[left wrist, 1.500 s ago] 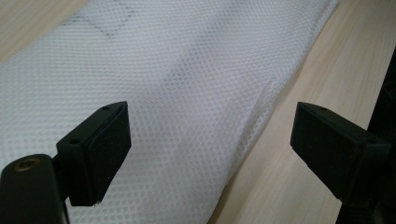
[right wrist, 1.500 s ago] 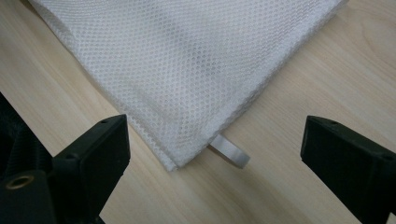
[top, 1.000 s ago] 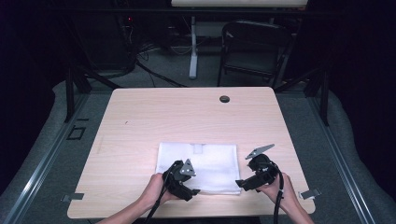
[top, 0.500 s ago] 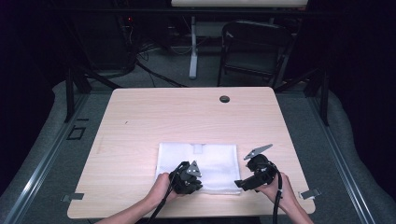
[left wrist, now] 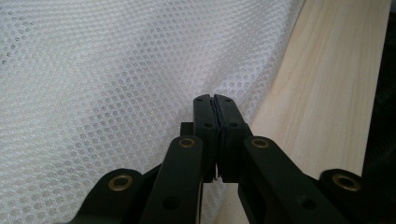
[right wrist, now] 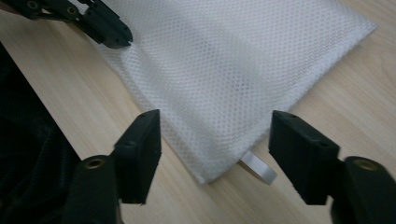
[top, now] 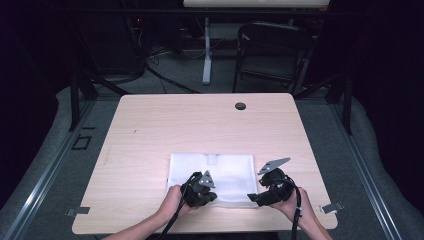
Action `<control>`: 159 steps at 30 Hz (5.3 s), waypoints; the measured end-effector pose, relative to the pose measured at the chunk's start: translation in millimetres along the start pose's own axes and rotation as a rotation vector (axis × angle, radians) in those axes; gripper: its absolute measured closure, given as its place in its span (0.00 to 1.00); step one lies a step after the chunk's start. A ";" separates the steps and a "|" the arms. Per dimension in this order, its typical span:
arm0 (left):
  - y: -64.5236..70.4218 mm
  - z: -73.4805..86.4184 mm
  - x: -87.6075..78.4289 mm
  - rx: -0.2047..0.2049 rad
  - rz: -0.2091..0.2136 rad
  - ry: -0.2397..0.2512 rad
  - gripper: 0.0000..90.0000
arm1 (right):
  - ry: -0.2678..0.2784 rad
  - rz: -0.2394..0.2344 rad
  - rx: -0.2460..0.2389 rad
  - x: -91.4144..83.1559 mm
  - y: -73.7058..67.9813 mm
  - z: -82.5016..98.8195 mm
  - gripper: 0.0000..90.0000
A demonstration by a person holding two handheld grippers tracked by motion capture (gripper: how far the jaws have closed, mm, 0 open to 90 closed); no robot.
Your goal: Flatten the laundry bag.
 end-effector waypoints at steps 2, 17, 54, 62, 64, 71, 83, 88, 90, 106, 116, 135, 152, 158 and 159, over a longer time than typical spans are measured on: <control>-1.4 -0.9 -1.2 -0.011 -0.001 0.008 0.99 | 0.003 0.004 -0.014 -1.8 -3.9 -1.3 0.46; -8.8 -12.6 -11.4 -0.080 -0.004 0.072 0.99 | 0.020 -0.003 -0.159 14.1 -35.3 -8.9 1.00; -23.4 -19.9 -30.0 -0.135 -0.046 0.150 0.99 | -0.038 0.065 -0.270 77.5 -41.4 -12.8 1.00; -26.2 -20.9 -36.0 -0.139 -0.053 0.157 0.99 | -0.051 0.050 -0.261 77.1 -41.7 -12.6 1.00; -26.7 -22.0 -38.0 -0.135 -0.057 0.159 0.99 | -0.058 0.045 -0.262 76.7 -41.6 -12.5 1.00; -31.8 -26.8 -45.5 -0.130 -0.072 0.163 0.99 | -0.066 0.041 -0.258 76.2 -42.3 -12.1 1.00; -39.5 -40.6 -62.0 -0.119 -0.098 0.178 0.99 | -0.083 0.024 -0.263 75.7 -42.2 -11.9 1.00; -44.7 -43.3 -64.7 -0.111 -0.106 0.164 0.99 | -0.090 0.019 -0.250 75.5 -42.0 -12.1 1.00; -45.6 -45.6 -66.2 -0.107 -0.113 0.166 0.99 | -0.105 0.018 -0.261 74.5 -41.8 -11.7 1.00; -69.5 -74.8 -90.8 -0.073 -0.221 0.140 0.99 | -0.131 -0.017 -0.254 72.4 -44.7 -9.0 1.00; -86.9 -87.6 -100.1 -0.077 -0.293 0.138 0.99 | -0.145 -0.045 -0.258 71.1 -46.6 -6.6 1.00; -120.5 -105.2 -108.3 -0.136 -0.369 0.164 0.99 | -0.181 -0.102 -0.296 68.0 -52.7 -2.0 1.00; -147.4 -117.6 -100.3 -0.194 -0.431 0.182 0.99 | -0.182 -0.117 -0.277 67.5 -54.9 -0.2 1.00; -155.5 -124.4 -91.9 -0.205 -0.445 0.175 0.99 | -0.168 -0.143 -0.261 68.5 -58.0 1.6 1.00; -156.8 -125.0 -90.1 -0.209 -0.446 0.175 0.99 | -0.188 -0.133 -0.281 67.1 -56.7 2.1 1.00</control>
Point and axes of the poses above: each handheld gripper's, and its own axes: x roughly forward along the jaws, z roughly out of its underside, y roughly to its right, the point moved 6 cm from there along x, roughly forward along the jaws, and after that the axes turned 5 degrees about -y, right-handed, at the moved point
